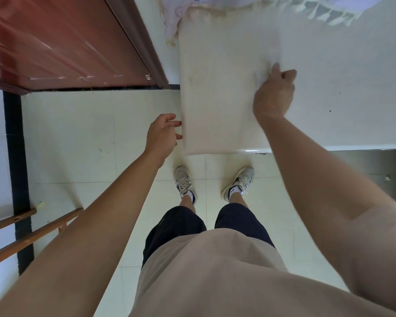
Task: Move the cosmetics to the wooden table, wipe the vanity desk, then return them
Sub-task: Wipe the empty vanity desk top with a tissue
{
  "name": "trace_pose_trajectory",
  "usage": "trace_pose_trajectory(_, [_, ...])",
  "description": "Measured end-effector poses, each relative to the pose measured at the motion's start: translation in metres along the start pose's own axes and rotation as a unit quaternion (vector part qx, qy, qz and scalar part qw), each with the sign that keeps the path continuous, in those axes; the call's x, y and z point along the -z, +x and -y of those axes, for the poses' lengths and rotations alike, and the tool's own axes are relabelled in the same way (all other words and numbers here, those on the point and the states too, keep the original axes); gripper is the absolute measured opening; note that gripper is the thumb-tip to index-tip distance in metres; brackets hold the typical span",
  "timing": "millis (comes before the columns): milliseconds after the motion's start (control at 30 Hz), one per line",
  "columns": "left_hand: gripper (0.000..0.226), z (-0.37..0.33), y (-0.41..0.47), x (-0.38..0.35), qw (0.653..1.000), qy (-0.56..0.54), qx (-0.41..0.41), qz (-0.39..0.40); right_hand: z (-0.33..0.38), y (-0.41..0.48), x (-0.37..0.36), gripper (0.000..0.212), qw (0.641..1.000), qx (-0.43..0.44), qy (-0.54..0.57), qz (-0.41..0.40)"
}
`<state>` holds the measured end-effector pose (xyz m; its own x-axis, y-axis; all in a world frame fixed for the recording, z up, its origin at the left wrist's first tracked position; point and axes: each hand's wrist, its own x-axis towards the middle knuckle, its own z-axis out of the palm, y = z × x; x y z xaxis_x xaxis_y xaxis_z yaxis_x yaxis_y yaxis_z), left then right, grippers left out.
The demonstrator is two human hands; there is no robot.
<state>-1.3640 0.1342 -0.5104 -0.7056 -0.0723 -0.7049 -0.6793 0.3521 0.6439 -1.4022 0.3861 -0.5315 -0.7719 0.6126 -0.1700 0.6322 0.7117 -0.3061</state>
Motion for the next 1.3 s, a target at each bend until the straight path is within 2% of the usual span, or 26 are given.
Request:
trace_pose_trajectory(100, [0.044, -0.002, 0.006, -0.001, 1.000, -0.003, 0.006, 0.001, 0.055, -0.019, -0.022, 0.057, 0.994, 0.101, -0.018, 0.043])
trace_pose_trajectory(167, [0.042, -0.004, 0.009, -0.003, 1.000, -0.003, 0.002, 0.008, 0.087, -0.029, -0.029, 0.059, 0.976, 0.194, -0.015, 0.098])
trace_pose_trajectory(267, [0.036, -0.014, 0.014, -0.006, 1.000, -0.002, -0.011, 0.014, 0.107, -0.028, -0.026, 0.045, 0.930, 0.310, 0.038, 0.194])
trace_pose_trajectory(333, [0.036, -0.022, 0.021, -0.008, 1.000, 0.014, -0.023, 0.011, 0.098, -0.016, -0.017, 0.039, 0.921, 0.333, 0.089, 0.179])
trace_pose_trajectory(400, [0.032, -0.030, 0.030, -0.011, 0.998, 0.043, -0.049, 0.009, 0.078, 0.006, -0.005, 0.039, 0.949, 0.277, 0.116, 0.099])
trace_pose_trajectory(500, [0.022, -0.037, 0.041, -0.017, 0.992, 0.078, -0.094, 0.014, 0.031, 0.051, 0.012, 0.044, 0.991, 0.108, 0.077, -0.001])
trace_pose_trajectory(600, [0.037, -0.039, 0.050, -0.019, 0.986, 0.117, -0.116, 0.019, 0.001, 0.073, 0.022, 0.048, 0.999, -0.010, 0.017, -0.025])
trace_pose_trajectory(667, [0.043, -0.037, 0.054, -0.019, 0.987, 0.117, -0.111, 0.024, 0.007, 0.074, 0.015, 0.056, 0.999, -0.008, -0.033, -0.012])
trace_pose_trajectory(767, [0.042, -0.034, 0.056, -0.020, 0.989, 0.102, -0.102, 0.032, 0.051, 0.070, -0.008, 0.065, 0.996, 0.057, -0.068, -0.005])
trace_pose_trajectory(867, [0.040, -0.035, 0.057, -0.020, 0.989, 0.092, -0.106, 0.039, 0.108, 0.058, -0.025, 0.066, 0.984, 0.157, -0.073, 0.034])
trace_pose_trajectory(967, [0.039, -0.033, 0.055, -0.022, 0.987, 0.097, -0.119, 0.037, 0.148, 0.036, -0.034, 0.063, 0.947, 0.298, -0.075, 0.089])
trace_pose_trajectory(1033, [0.039, -0.030, 0.054, -0.023, 0.986, 0.100, -0.129, 0.029, 0.149, 0.024, -0.035, 0.057, 0.909, 0.385, -0.067, 0.143])
trace_pose_trajectory(1100, [0.042, -0.025, 0.053, -0.024, 0.986, 0.096, -0.135, 0.020, 0.121, 0.023, -0.029, 0.052, 0.899, 0.413, -0.020, 0.141])
trace_pose_trajectory(1167, [0.045, -0.022, 0.053, -0.026, 0.986, 0.093, -0.139, 0.011, 0.066, 0.031, -0.016, 0.046, 0.932, 0.354, 0.044, 0.064])
trace_pose_trajectory(1233, [0.046, -0.020, 0.052, -0.026, 0.984, 0.096, -0.150, 0.007, -0.003, 0.049, 0.005, 0.043, 0.972, 0.217, 0.084, -0.041])
trace_pose_trajectory(1300, [0.045, -0.019, 0.052, -0.027, 0.982, 0.096, -0.162, 0.009, -0.078, 0.071, 0.034, 0.046, 0.988, 0.052, 0.063, -0.130])
